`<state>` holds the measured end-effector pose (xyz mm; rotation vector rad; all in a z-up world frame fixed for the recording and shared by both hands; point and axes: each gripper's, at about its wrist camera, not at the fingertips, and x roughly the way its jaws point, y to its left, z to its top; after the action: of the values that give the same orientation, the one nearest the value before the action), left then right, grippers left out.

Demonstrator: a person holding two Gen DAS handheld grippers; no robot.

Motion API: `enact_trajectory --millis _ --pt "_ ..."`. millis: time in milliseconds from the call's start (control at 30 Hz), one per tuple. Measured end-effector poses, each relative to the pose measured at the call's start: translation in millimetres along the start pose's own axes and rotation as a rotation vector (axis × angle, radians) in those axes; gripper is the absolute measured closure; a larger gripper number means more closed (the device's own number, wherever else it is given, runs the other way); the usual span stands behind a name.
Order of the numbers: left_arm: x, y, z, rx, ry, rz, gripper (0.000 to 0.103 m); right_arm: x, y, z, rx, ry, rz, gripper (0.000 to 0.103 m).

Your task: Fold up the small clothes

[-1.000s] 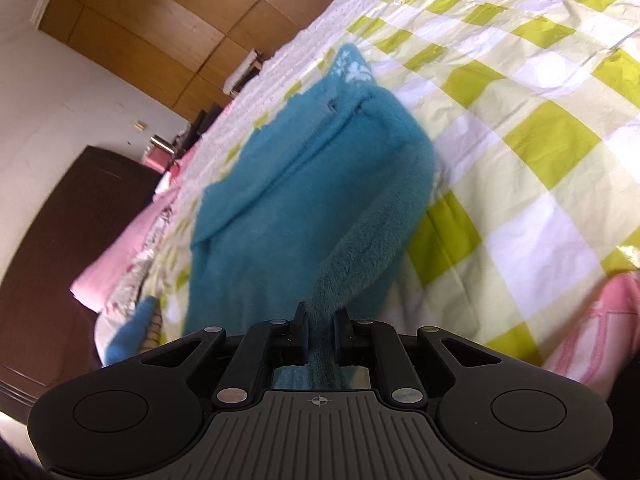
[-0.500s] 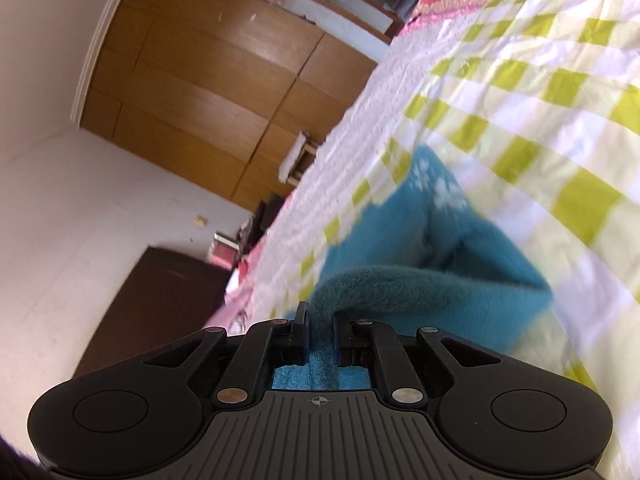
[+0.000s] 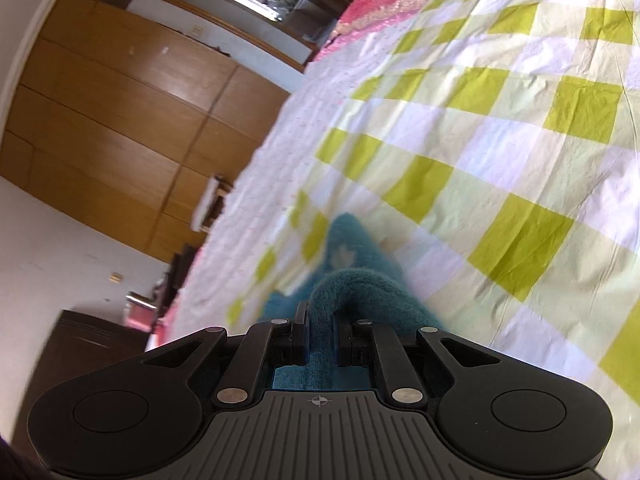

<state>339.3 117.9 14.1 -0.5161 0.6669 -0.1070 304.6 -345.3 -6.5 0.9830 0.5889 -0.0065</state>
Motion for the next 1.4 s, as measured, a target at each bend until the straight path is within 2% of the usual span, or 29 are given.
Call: enact_trajectory --millis 67,233,333,400,433,500,533,567,633,700,800,933,1033,1167,1267,1333,1400 --pt "5 2 -2 -0.013 -0.001 0.003 0.084 8 -9 1 0.032 0.007 -0.016 0.092" --pt "-3 -3 3 -0.04 -0.001 -0.007 0.08 8 -17 4 0.075 0.011 0.019 0.089" --pt "-8 -1 5 -0.068 -0.011 -0.017 0.077 5 -18 9 0.13 0.017 0.076 0.067" --pt "-12 1 7 -0.088 -0.016 -0.024 0.076 0 -15 13 0.156 0.009 0.119 0.061" --pt "-14 2 8 -0.101 -0.021 -0.026 0.075 -2 -12 15 0.151 0.006 0.124 0.061" --pt "-20 4 11 -0.115 -0.055 -0.01 0.071 -4 -5 16 0.113 0.009 0.115 0.061" --pt "-25 5 13 -0.112 -0.089 0.012 0.063 -4 -1 16 0.084 0.015 0.102 0.061" --pt "-29 6 17 -0.11 -0.118 0.028 0.06 -4 2 16 0.055 0.019 0.089 0.061" --pt "-34 10 24 -0.114 -0.135 0.053 0.058 -4 8 14 -0.008 0.02 0.066 0.061" --pt "-37 8 26 -0.083 -0.134 0.069 0.058 1 13 15 -0.053 0.026 0.037 0.06" --pt "-43 -3 17 0.026 -0.119 0.081 0.057 10 18 16 -0.093 0.037 0.002 0.06" --pt "-42 -19 -8 0.194 -0.092 0.12 0.056 9 23 13 -0.152 0.027 0.021 0.053" --pt "-36 -15 -24 0.226 -0.056 0.16 0.055 6 30 18 -0.195 0.005 0.011 0.052" --pt "-37 0 -31 0.193 -0.038 0.181 0.054 0 33 21 -0.267 -0.001 -0.024 0.053" --pt "-38 8 -35 0.167 -0.033 0.171 0.049 -3 37 10 -0.425 -0.013 -0.104 0.053" --pt "-37 8 -39 0.177 -0.036 0.187 0.046 2 42 -2 -0.56 -0.015 -0.188 0.055" --pt "-37 8 -41 0.177 -0.043 0.196 0.044 15 43 -12 -0.645 0.004 -0.288 0.072"
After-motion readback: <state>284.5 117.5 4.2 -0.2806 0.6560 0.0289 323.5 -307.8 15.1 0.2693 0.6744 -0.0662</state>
